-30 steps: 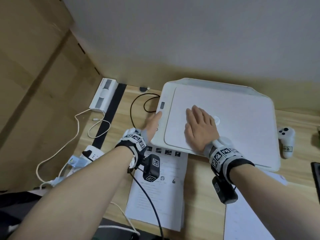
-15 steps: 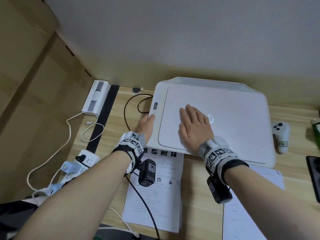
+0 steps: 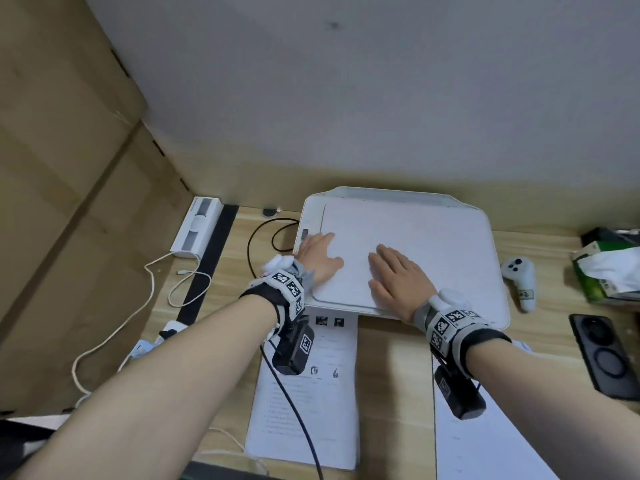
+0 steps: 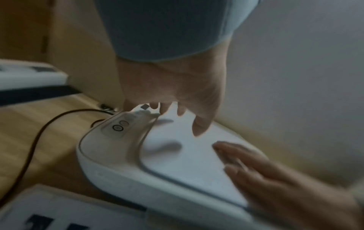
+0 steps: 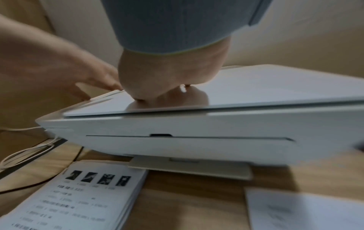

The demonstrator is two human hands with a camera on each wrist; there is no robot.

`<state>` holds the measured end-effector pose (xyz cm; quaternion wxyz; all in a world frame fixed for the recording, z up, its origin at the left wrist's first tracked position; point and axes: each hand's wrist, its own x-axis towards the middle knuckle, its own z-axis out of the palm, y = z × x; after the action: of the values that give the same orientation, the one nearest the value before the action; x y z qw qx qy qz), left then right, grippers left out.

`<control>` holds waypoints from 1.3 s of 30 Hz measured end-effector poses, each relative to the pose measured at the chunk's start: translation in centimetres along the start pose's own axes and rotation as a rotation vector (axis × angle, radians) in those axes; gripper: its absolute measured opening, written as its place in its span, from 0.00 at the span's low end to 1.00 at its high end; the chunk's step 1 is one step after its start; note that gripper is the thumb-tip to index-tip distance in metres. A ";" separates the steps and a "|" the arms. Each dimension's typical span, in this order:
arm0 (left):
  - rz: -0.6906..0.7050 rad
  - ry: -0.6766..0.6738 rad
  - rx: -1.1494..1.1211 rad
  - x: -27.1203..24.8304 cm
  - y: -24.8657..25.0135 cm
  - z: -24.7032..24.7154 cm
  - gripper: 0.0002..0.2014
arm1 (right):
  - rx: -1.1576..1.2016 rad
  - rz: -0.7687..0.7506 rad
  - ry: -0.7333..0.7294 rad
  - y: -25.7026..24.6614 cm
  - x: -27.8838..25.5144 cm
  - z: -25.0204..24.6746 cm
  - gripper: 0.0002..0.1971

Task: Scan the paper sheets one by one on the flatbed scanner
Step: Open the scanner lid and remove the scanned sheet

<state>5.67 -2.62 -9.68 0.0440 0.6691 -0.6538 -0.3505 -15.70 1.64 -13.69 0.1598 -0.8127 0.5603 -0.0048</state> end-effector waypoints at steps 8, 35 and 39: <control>0.217 -0.223 0.560 -2.1 -1.2 3.6 0.51 | -0.023 0.195 -0.021 3.9 -10.0 -1.2 0.28; 0.561 0.284 0.744 -4.4 6.0 -8.3 0.22 | 0.039 0.225 0.381 1.6 -8.0 -13.1 0.26; 0.347 0.390 0.100 0.3 8.3 -10.8 0.26 | 0.007 0.199 0.455 3.3 -3.4 -17.0 0.38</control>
<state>4.28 -8.34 2.60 0.1955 0.6034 -0.7543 -0.1694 -23.16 -0.63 2.18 0.0321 -0.7309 0.6592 -0.1739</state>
